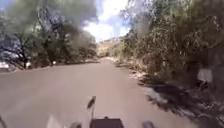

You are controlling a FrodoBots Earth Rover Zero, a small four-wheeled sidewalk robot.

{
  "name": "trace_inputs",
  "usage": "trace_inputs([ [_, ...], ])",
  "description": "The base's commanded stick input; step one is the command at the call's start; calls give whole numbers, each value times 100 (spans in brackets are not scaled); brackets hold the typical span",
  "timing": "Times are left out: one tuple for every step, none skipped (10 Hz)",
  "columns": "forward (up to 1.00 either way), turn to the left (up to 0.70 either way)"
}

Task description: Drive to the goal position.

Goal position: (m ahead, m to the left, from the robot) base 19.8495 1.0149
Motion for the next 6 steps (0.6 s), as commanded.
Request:
trace_inputs([
  [70,-33],
  [70,-34],
  [70,-33],
  [70,-17],
  [70,-9],
  [70,-1],
])
